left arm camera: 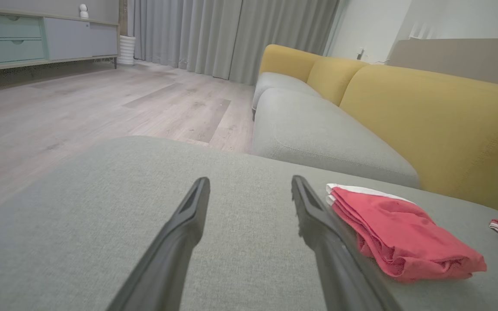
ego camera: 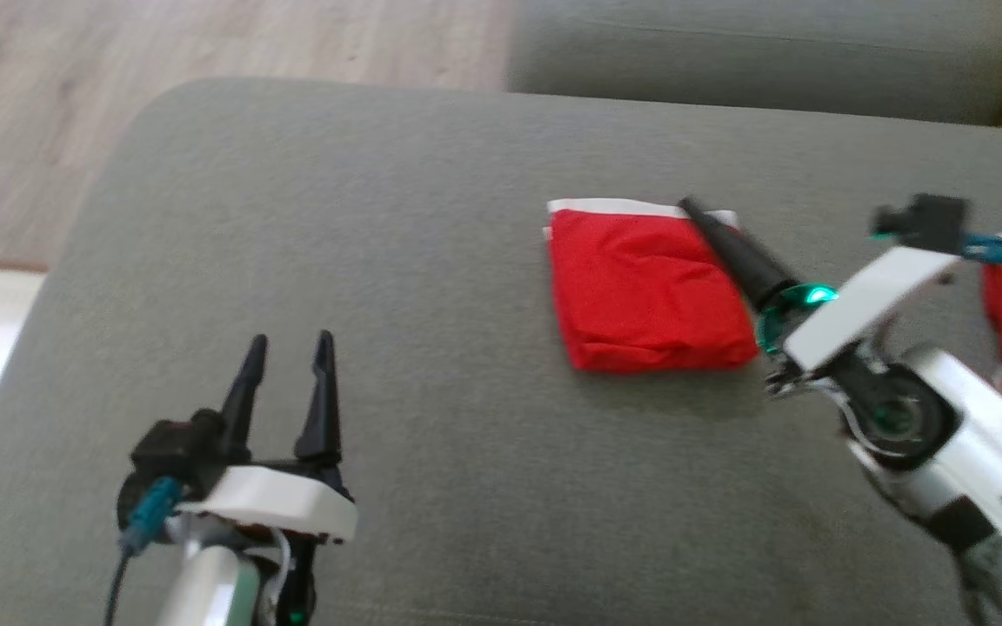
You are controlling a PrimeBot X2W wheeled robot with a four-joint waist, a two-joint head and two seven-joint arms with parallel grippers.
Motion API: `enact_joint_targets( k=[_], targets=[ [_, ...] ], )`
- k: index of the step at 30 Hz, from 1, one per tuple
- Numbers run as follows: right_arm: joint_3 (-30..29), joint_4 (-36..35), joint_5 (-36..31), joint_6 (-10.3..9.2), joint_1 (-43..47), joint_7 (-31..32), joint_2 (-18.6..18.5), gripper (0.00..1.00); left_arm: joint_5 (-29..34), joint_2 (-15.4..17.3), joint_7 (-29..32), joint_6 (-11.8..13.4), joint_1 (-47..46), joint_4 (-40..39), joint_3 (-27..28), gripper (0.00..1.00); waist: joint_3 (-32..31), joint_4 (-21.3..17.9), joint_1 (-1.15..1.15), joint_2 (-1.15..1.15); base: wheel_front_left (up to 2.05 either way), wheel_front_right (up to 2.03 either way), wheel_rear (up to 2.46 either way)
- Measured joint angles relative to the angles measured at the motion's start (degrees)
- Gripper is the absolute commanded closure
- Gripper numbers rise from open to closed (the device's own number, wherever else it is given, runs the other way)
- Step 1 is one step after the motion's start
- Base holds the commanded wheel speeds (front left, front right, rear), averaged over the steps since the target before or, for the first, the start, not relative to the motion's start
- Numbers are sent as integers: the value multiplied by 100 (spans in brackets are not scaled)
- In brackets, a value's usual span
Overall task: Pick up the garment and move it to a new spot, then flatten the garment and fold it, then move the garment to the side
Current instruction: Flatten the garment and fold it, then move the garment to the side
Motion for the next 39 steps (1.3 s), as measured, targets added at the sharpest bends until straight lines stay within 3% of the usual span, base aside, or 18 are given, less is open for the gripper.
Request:
enact_joint_targets(
  k=[5,7,11,13,17,23,30,39],
  targets=[
    [-205,-358,-1005,1,147,-1034,-537,0,208,10,0,-94,-1,-102,279,0,-97,-398,0,0,0,0,0],
    [-296,-207,-1794,0,211,-1652,-800,0,330,11,0,-120,-1,-131,390,0,-162,-621,0,0,0,0,0],
    [-912,525,-2749,1,592,-1928,-770,0,428,3,0,-144,2,-143,549,0,-256,-865,0,0,0,0,0],
    [-1458,887,-3400,0,867,-1930,-605,0,487,7,0,-143,18,-163,605,0,-298,-966,0,0,0,0,0],
    [-2732,957,-4918,1,1374,-1946,94,0,606,-1,0,-142,21,-179,720,0,-332,-1125,0,0,0,0,0],
    [-3634,538,-6765,1,2379,-1946,973,0,719,-3,0,-144,97,-45,791,0,-335,-1171,0,0,0,0,0],
    [-4212,221,-7573,1,2897,-1946,1562,0,823,-3,0,-149,163,56,833,0,-323,-1126,0,0,0,0,0],
    [-4195,212,-7709,1,2895,-1946,1588,0,879,-5,0,-151,160,91,838,0,-310,-1063,0,0,0,0,0]
  ],
)
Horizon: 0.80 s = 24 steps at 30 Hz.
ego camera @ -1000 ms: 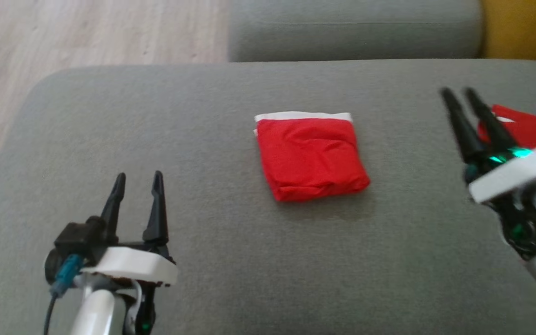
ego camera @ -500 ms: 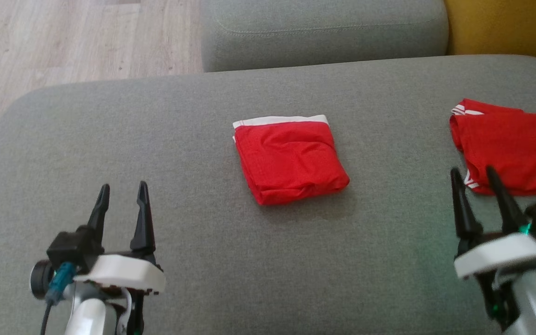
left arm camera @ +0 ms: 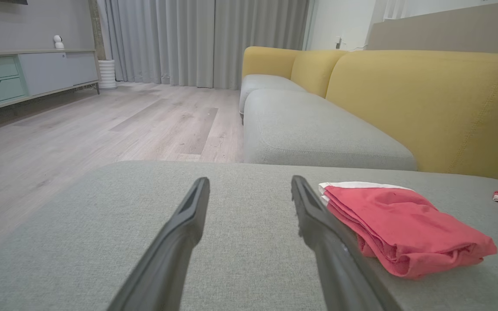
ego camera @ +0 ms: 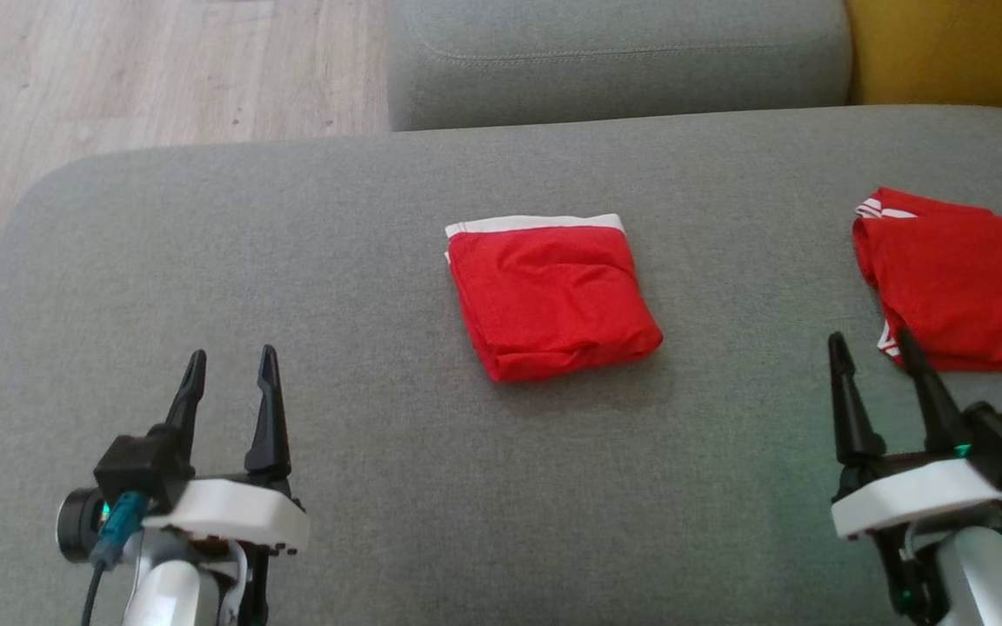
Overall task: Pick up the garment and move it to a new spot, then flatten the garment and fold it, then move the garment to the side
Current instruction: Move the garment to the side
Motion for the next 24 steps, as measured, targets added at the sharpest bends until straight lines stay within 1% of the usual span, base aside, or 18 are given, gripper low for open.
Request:
enact_joint_targets(
  k=[4,7,11,16,22,23,24],
  targets=[
    [166,162,157,0,-86,137,-2,0,0,0,0,0,-9,7,-73,0,30,86,0,0,0,0,0],
    [326,442,431,0,-460,527,-36,0,-1,-4,0,1,-31,3,-177,0,98,186,0,0,0,0,0],
    [553,1067,912,0,-1396,1194,-75,0,-3,-3,0,8,-61,-8,-319,0,220,377,0,0,0,0,0],
    [982,2029,1293,0,-2476,1900,-261,0,-31,-5,0,60,-212,-11,-514,0,400,696,0,0,0,0,0],
    [1517,3091,1892,0,-3376,2876,-357,0,-121,-9,0,111,-339,-33,-706,0,639,1140,0,0,0,0,0],
    [1517,3091,1892,0,-3376,2876,-357,0,-121,-9,0,111,-339,-33,-706,0,639,1140,0,0,0,0,0],
    [1538,3223,2024,0,-3479,3011,-370,0,-121,-9,0,118,-357,-34,-726,0,677,1211,0,0,0,0,0]
  ],
)
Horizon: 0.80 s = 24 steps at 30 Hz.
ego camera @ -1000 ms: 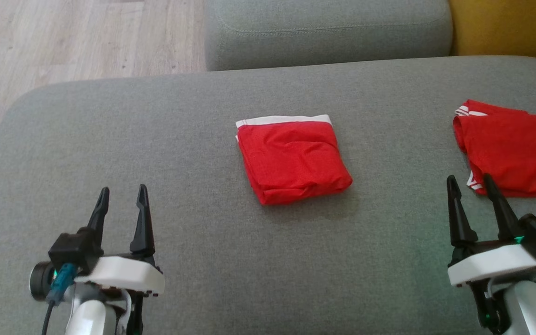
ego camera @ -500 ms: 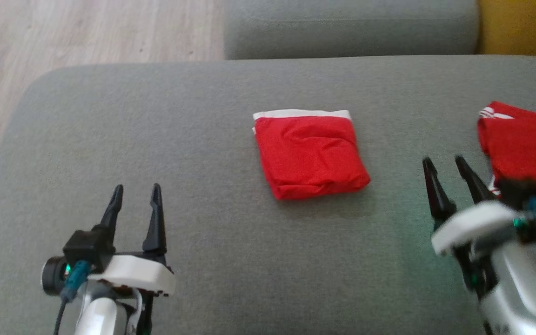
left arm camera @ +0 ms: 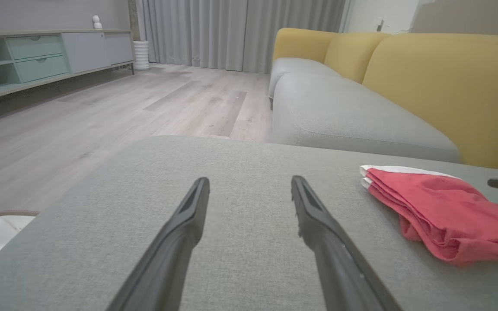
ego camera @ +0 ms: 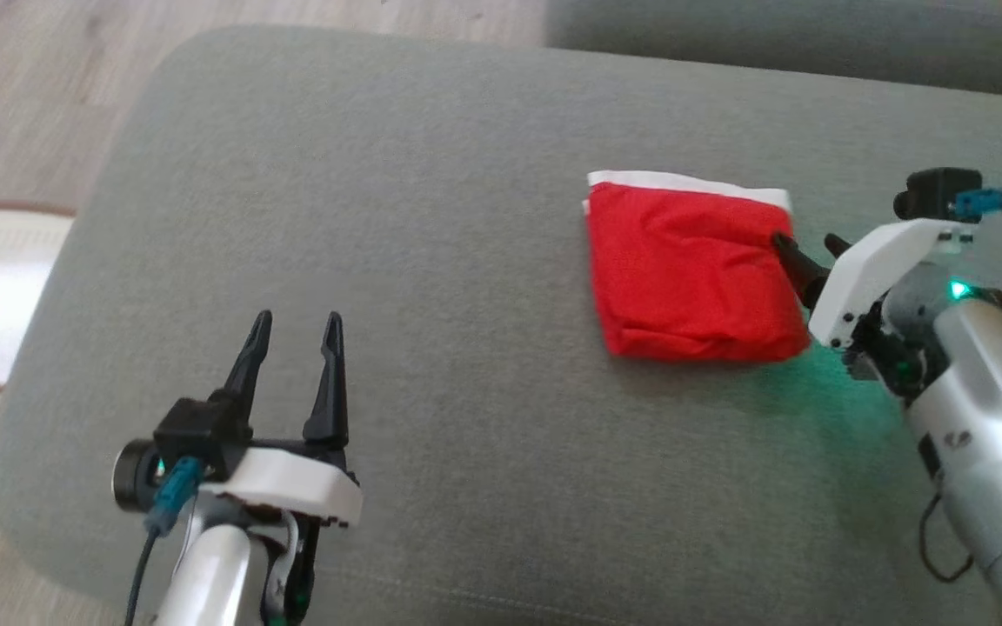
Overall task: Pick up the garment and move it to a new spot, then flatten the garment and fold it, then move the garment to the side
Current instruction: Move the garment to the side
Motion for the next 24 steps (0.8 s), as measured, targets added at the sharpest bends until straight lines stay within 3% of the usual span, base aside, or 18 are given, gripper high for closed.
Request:
enact_joint_targets(
  k=[9,14,16,17,24],
  targets=[
    [310,1233,453,0,-779,1144,-244,0,-60,0,0,100,-174,-36,-185,0,339,500,0,0,0,0,0],
    [444,1248,857,0,-972,1862,-245,0,-115,0,0,145,-177,-38,-210,0,438,584,0,0,0,0,0],
    [534,1112,1024,0,-951,1937,-242,61,-115,0,0,153,-177,-42,-208,0,440,559,0,0,0,0,0],
    [571,1043,1114,0,-912,1936,-237,100,-115,0,0,153,-177,-42,-209,0,438,540,0,0,0,0,0],
    [902,723,1406,0,-602,1113,-231,100,-90,-1,0,140,-206,-37,-185,0,344,317,0,0,0,0,0]
  ],
)
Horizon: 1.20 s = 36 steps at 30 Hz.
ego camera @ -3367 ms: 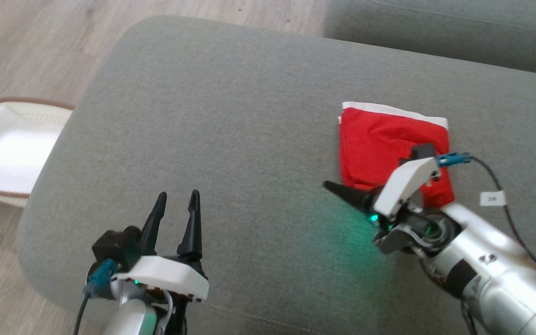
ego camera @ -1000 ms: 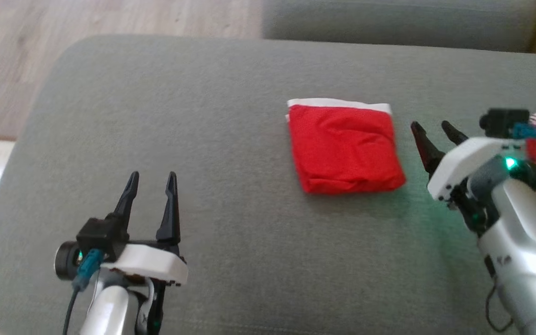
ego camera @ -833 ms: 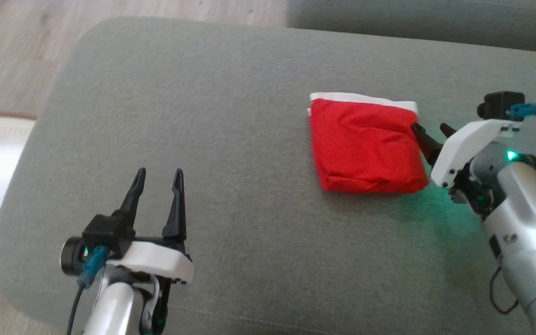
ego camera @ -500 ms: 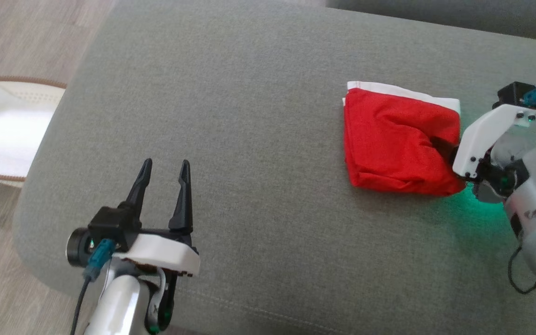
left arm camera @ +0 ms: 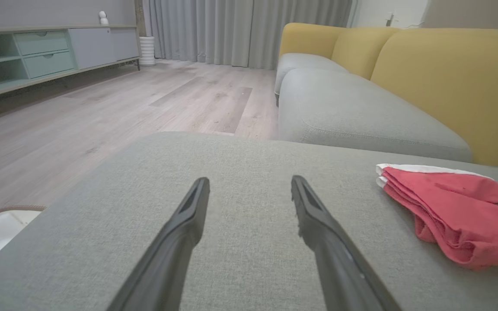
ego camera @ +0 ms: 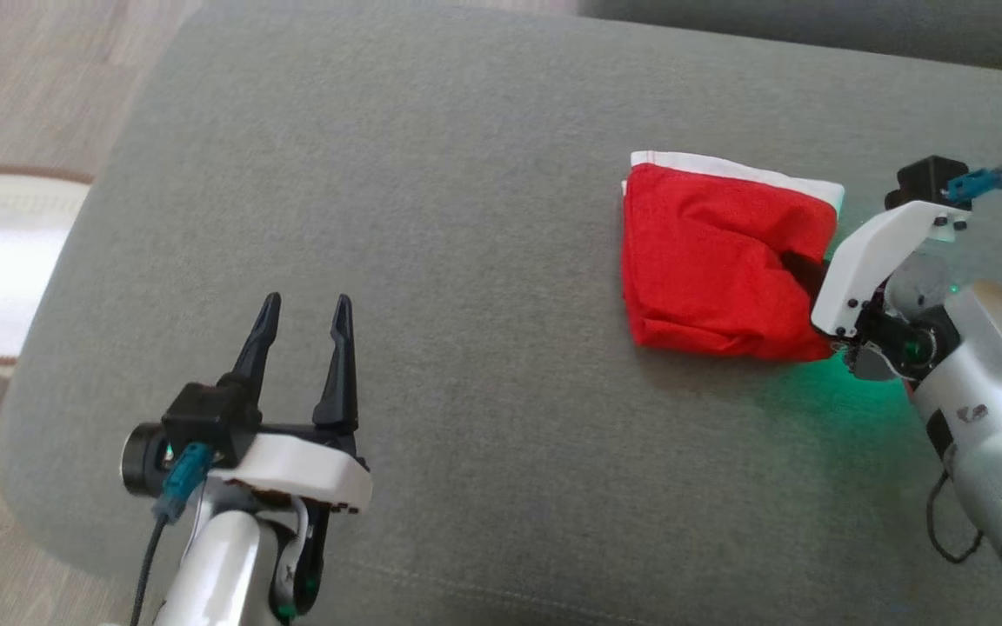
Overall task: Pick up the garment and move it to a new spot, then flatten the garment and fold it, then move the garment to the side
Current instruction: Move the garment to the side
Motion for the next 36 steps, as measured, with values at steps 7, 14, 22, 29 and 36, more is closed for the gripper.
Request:
enact_joint_targets(
  k=[7,14,22,29,36],
  targets=[
    [422,-70,204,0,13,-356,-42,100,77,3,0,-223,-3,3,-12,0,-278,-503,0,0,0,0,0],
    [928,-246,494,0,45,-374,-165,100,89,3,0,-352,-3,105,-290,0,-568,-1503,0,0,0,0,0],
    [1322,-430,794,0,49,-511,-170,100,-44,3,0,-401,-74,297,-679,0,-707,-2594,0,0,0,0,0],
    [1615,-549,1027,0,49,-697,-267,100,-87,3,0,-401,-205,438,-917,0,-665,-3247,0,0,0,0,0],
    [1997,-879,1114,0,-18,-831,-525,100,-87,1,0,-401,-430,498,-1092,0,-363,-3279,0,0,0,0,0]
  ],
)
